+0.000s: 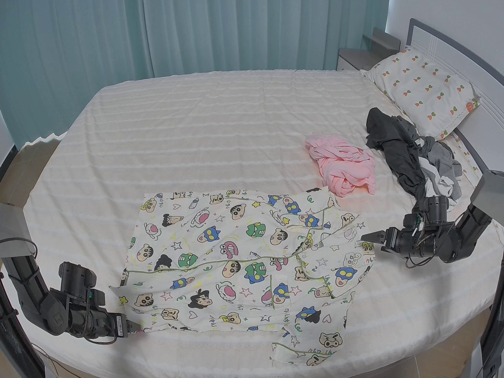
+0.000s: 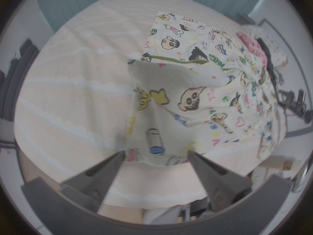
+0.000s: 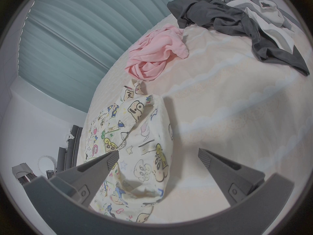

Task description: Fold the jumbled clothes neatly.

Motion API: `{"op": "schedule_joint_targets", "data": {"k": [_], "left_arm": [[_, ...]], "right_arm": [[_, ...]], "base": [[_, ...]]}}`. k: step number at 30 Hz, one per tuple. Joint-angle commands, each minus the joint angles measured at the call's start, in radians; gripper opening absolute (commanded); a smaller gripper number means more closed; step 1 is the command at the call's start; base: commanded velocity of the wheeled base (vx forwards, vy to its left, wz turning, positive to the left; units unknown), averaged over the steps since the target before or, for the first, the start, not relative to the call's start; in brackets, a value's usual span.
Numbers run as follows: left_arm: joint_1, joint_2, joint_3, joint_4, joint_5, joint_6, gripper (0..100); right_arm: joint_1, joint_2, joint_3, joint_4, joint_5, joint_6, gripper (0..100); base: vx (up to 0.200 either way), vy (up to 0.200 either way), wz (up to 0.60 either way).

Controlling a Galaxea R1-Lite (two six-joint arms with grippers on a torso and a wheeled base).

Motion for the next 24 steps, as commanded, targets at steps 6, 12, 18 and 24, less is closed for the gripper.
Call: {"op": "schedule_joint_targets", "data": {"k": [6,12,18,24], "left_arm": [[-0.007,-0.104,0.014,-0.002,-0.262,-0.29,100],[0.002,-0.217,0.038,-0.006,-0.472,-0.471,100],[0.034,-0.311,0.057,-0.004,-0.572,-0.497,100],[0.034,-0.306,0.068,-0.004,-0.578,-0.509,100]], "right_arm": [[0.003,-0.053,0.071,0.0,0.053,-0.082,100],[0.019,0.0,-0.009,-0.047,-0.011,-0.03,100],[0.076,0.014,-0.094,-0.033,-0.108,0.037,100],[0.11,-0.004,-0.092,0.011,-0.137,0.033,100]], "base": [[0.0,0.0,0.0],[0.0,0.0,0.0],[0.0,0.0,0.0],[0.0,0.0,0.0]]}}
